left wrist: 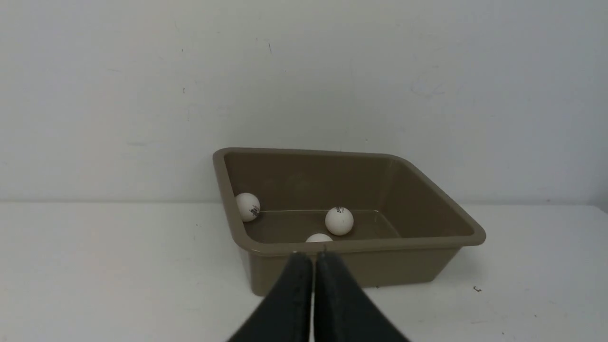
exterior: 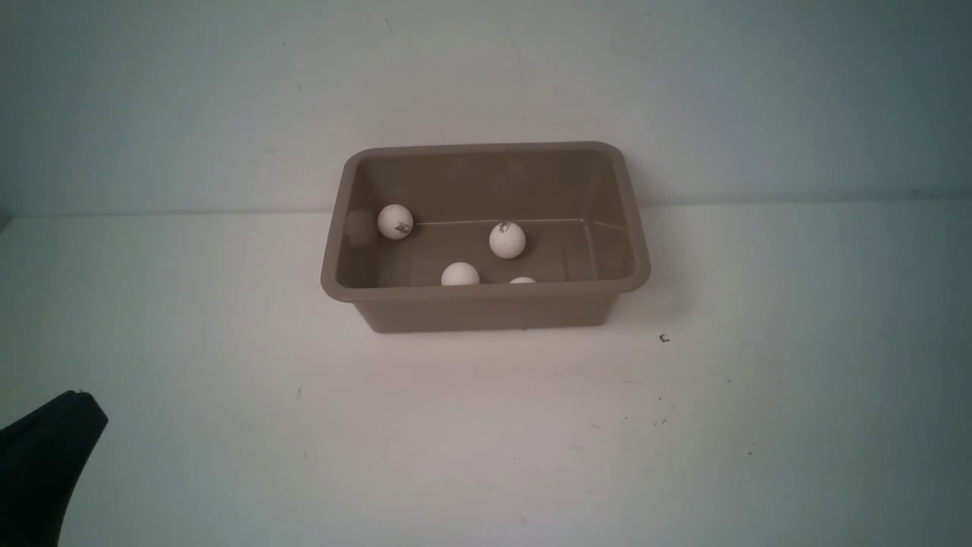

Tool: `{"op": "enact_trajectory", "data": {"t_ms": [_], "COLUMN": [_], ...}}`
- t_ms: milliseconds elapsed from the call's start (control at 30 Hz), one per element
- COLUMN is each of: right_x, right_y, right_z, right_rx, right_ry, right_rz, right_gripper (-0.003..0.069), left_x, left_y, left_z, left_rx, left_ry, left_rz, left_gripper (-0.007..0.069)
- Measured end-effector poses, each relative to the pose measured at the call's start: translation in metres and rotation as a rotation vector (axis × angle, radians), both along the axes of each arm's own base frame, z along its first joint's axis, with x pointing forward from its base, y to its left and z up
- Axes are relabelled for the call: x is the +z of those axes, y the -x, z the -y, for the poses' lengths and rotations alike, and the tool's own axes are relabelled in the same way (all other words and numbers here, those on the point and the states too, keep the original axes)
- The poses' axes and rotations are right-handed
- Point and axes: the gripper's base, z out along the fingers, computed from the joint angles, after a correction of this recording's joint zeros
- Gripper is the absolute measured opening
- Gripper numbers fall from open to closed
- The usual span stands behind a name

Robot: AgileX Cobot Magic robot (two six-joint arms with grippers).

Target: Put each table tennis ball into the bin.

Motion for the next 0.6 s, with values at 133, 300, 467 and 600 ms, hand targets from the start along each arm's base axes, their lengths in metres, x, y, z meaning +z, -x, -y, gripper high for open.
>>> {"op": "enact_trajectory", "data": {"t_ms": [133,300,467,600], "right_x": [-0.0053,-0.006,-0.0059,-0.0058], "right_y": [-0.0017,-0.0026,-0.0035,-0.0037], "right_z": [-0.0018,0.0,0.0024,0.0034], "right_rx": [0.008,-0.004,-0.022,-0.035], "right_ry": [0.004,0.073,0.14,0.151], "right_rz": [0.002,0.026,0.049,0.052], "right_gripper": [-0.0013,-0.0013,-0.0013,-0.0011], "left_x": [0.0,0.0,0.0,0.0], "left_y": [0.0,0.0,0.0,0.0], "left_z": [0.0,0.0,0.0,0.0], "left_rx": [0.0,0.0,0.0,0.0], "left_ry": [0.0,0.0,0.0,0.0], "left_rz": [0.0,0.0,0.0,0.0], "left_gripper": [-0.0004,-0.0004,-0.0004,-0.0004]}}
